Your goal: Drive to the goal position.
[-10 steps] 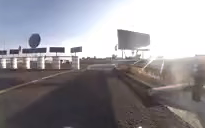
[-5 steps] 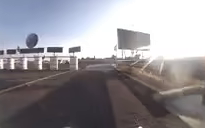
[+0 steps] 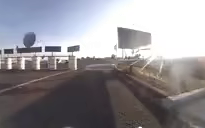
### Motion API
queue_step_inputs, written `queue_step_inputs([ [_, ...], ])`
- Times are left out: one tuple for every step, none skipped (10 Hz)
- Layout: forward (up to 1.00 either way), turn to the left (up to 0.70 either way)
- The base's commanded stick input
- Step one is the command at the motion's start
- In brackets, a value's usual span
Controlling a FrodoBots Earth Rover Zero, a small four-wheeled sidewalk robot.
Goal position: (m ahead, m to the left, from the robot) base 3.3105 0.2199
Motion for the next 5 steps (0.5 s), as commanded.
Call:
queue_step_inputs([
  [0.50, 0.00],
  [0.50, 0.00],
  [0.50, 0.00],
  [0.50, 0.00],
  [0.50, 0.00],
])
